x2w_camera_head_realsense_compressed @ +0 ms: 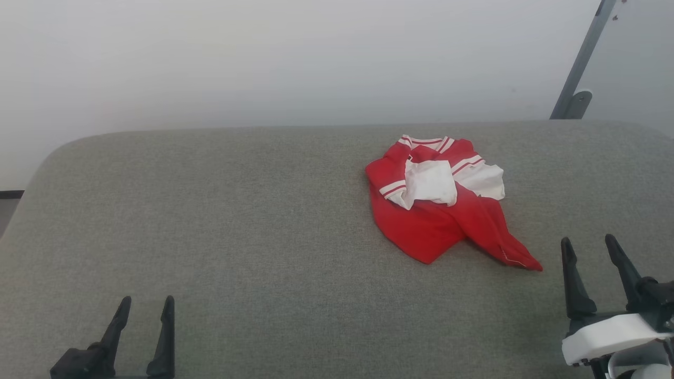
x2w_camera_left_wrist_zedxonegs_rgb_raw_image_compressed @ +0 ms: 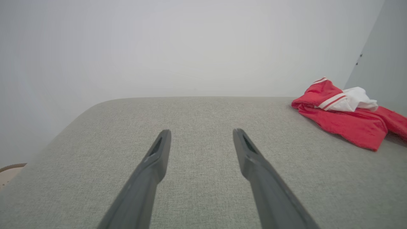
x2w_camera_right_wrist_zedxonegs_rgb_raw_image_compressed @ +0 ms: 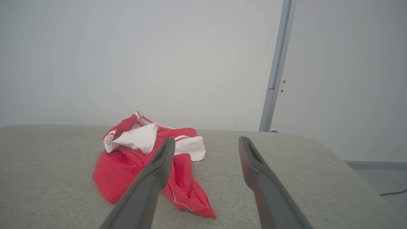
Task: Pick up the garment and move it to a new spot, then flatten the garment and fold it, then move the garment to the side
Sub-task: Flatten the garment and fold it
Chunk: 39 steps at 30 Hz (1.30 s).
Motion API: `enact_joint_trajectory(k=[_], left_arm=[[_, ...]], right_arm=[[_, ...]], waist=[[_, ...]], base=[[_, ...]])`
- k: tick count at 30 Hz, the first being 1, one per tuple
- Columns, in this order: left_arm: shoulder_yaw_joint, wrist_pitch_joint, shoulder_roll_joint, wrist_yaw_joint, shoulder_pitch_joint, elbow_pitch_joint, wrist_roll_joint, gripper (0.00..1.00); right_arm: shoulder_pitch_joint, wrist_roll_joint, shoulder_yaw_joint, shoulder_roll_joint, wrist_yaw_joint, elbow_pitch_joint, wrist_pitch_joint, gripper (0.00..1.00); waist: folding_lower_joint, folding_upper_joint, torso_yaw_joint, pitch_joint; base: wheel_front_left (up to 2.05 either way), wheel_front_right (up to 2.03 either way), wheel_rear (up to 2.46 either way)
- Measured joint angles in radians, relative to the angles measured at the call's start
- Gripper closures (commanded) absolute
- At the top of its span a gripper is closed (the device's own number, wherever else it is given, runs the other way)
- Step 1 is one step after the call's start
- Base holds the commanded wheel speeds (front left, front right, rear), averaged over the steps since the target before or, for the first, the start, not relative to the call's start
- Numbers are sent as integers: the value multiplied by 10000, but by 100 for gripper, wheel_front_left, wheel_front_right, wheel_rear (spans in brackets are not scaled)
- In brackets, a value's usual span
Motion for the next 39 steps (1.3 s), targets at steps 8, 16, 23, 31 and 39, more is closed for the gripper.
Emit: enact_joint_trajectory(k=[8,16,23,31,39], left_arm=[[117,0,-148,-31,-7,42,119,0],[-2777,341,1283,-42,-2353,621,-715,0],[-6897,1732,2978,-42,-7087,1014,-2347,0],[-11262,4707,3267,-58,-11611,1643,-5139,0],[-13633,6205,3164,-59,-13813,2658,-6694,0]], right_arm=[[-27,-13,115,31,0,73,-2,0],[-276,13,59,92,0,50,-2,0],[-1163,-15,395,491,0,-50,0,0],[-1802,-13,412,920,0,-90,-2,0],[-2193,104,629,1110,0,-54,-2,0]], waist=[[0,0,-148,37],[0,0,-192,423],[0,0,-545,1353],[0,0,-1465,2448],[0,0,-2481,3237]], base=[[0,0,0],[0,0,0],[0,0,0],[0,0,0],[0,0,0]])
